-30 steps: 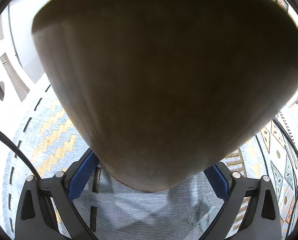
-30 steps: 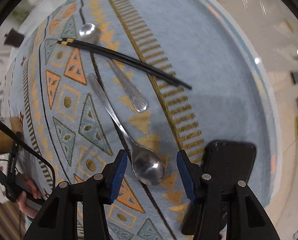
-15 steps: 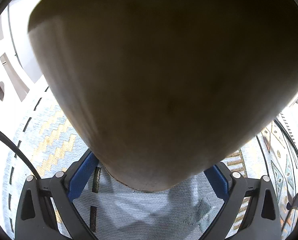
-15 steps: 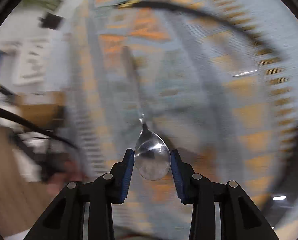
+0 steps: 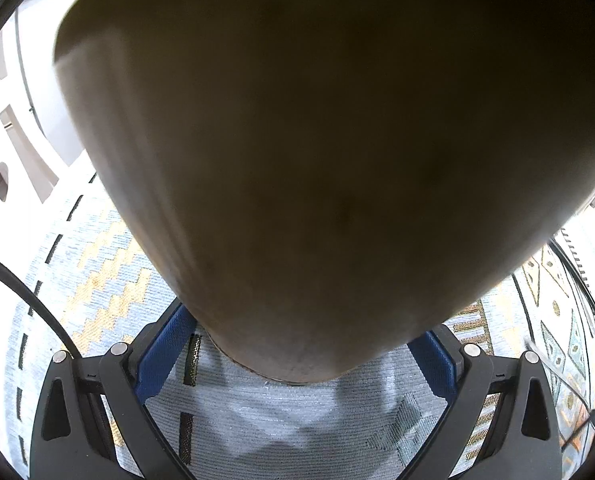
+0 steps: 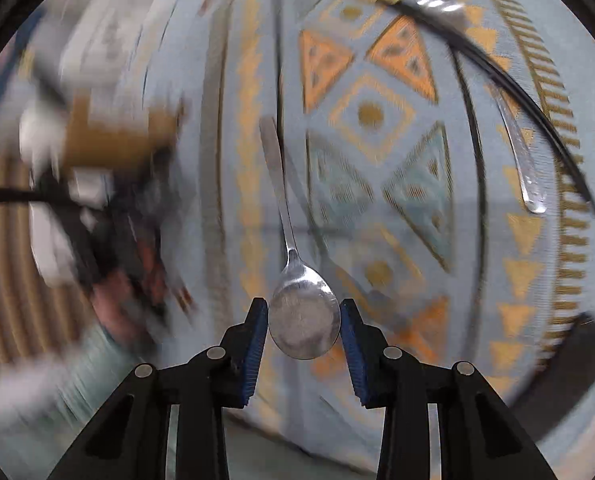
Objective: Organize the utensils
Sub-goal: 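Close the right tool on the silver spoon's bowl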
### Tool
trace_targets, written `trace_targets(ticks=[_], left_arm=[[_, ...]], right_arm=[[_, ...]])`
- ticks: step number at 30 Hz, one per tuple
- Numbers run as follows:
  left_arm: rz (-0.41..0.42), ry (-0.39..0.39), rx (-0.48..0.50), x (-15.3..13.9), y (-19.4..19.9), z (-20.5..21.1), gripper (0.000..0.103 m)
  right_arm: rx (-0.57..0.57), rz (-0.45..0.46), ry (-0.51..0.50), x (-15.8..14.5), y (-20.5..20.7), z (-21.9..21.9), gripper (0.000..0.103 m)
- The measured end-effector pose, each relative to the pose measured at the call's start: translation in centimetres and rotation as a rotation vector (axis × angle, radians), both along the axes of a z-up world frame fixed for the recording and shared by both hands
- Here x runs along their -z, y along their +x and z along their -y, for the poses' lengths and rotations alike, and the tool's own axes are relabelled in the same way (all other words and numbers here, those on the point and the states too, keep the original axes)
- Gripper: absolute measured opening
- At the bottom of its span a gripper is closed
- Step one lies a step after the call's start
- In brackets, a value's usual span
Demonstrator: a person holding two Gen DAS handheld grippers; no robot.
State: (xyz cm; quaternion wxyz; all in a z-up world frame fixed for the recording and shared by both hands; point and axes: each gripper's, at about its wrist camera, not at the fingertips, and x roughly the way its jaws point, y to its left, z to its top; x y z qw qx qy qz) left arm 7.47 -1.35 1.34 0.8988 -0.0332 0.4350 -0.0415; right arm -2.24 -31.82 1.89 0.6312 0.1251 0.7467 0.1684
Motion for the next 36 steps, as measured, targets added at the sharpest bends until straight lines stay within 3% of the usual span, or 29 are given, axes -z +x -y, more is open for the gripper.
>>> trace_targets(ticks=[3,5,6,7,9,11,14,18,21,24,29,36], left_arm=[[0.0,0.0,0.0,0.0,0.0,0.0,0.1],[0.0,0.0,0.0,0.0,0.0,0.0,0.1],[0.0,0.0,0.0,0.0,0.0,0.0,0.1],[0.0,0.0,0.0,0.0,0.0,0.0,0.1],[0.0,0.0,0.0,0.0,0.0,0.0,0.1],[0.0,0.0,-0.001,0.0,0.0,0.0,0.1],[0.0,0.001,-0.001,0.0,0.0,0.0,0.1],[0.0,0.001,0.0,0.0,0.0,0.0,0.1],[-0.001,0.0,0.0,0.0,0.0,0.0,0.1],[-0.001,0.0,0.0,0.0,0.0,0.0,0.1],[-0.001,0.0,0.0,0.0,0.0,0.0,0.1],[-0.001,0.0,-0.001,0.0,0.1,0.0,0.1]], right_arm=[[-0.055,0.066,-0.184,-0.9,-0.2,2.1,0.035],[0.062,0.179,-0.371,-2.1,1.5,4.8,0.035],[0.14,0.216,-0.384,-2.8,2.0,6.1,0.036],[0.221,0.248,-0.349,-3.6,2.4,7.4,0.037],[0.392,0.313,-0.208,-5.1,2.4,9.9,0.055],[0.47,0.351,-0.149,-5.8,2.1,10.8,0.056],[0.508,0.294,-0.145,-4.8,2.4,10.2,0.056],[0.596,0.112,-0.062,-0.8,1.3,9.8,0.051],[0.626,0.043,-0.049,1.0,-0.3,10.0,0.041],[0.631,0.071,-0.066,1.4,-0.1,9.2,0.03],[0.663,0.188,-0.117,1.8,2.7,8.9,0.028],[0.651,0.235,-0.105,1.8,8.1,7.4,0.033]])
